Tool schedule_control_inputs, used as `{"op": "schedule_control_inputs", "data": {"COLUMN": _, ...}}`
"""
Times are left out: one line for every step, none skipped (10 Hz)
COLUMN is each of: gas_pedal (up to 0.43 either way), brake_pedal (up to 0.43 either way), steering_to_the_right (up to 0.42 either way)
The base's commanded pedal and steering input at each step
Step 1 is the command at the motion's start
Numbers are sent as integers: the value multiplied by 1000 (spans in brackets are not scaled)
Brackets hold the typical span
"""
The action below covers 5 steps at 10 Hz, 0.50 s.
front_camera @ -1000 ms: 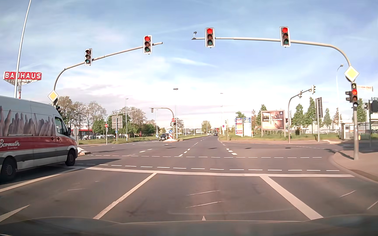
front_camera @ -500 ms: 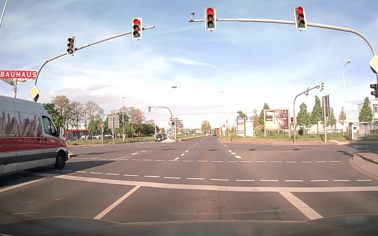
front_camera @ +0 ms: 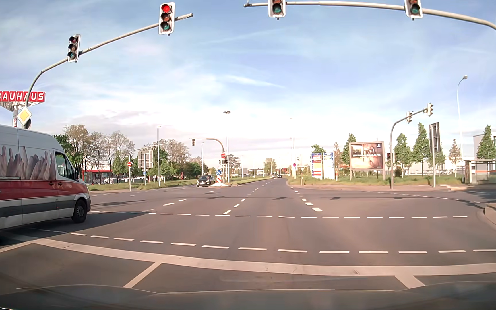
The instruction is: Follow the waypoints while adhering to traffic rules and regulations
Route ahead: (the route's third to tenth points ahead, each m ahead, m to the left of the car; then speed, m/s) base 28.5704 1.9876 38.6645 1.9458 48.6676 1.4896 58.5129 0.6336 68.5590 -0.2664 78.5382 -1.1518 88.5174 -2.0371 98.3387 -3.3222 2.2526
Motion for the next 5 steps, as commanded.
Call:
{"op": "schedule_control_inputs", "data": {"gas_pedal": 0, "brake_pedal": 299, "steering_to_the_right": -2}}
{"op": "schedule_control_inputs", "data": {"gas_pedal": 0, "brake_pedal": 274, "steering_to_the_right": -4}}
{"op": "schedule_control_inputs", "data": {"gas_pedal": 0, "brake_pedal": 268, "steering_to_the_right": -5}}
{"op": "schedule_control_inputs", "data": {"gas_pedal": 0, "brake_pedal": 268, "steering_to_the_right": -6}}
{"op": "schedule_control_inputs", "data": {"gas_pedal": 0, "brake_pedal": 268, "steering_to_the_right": -5}}
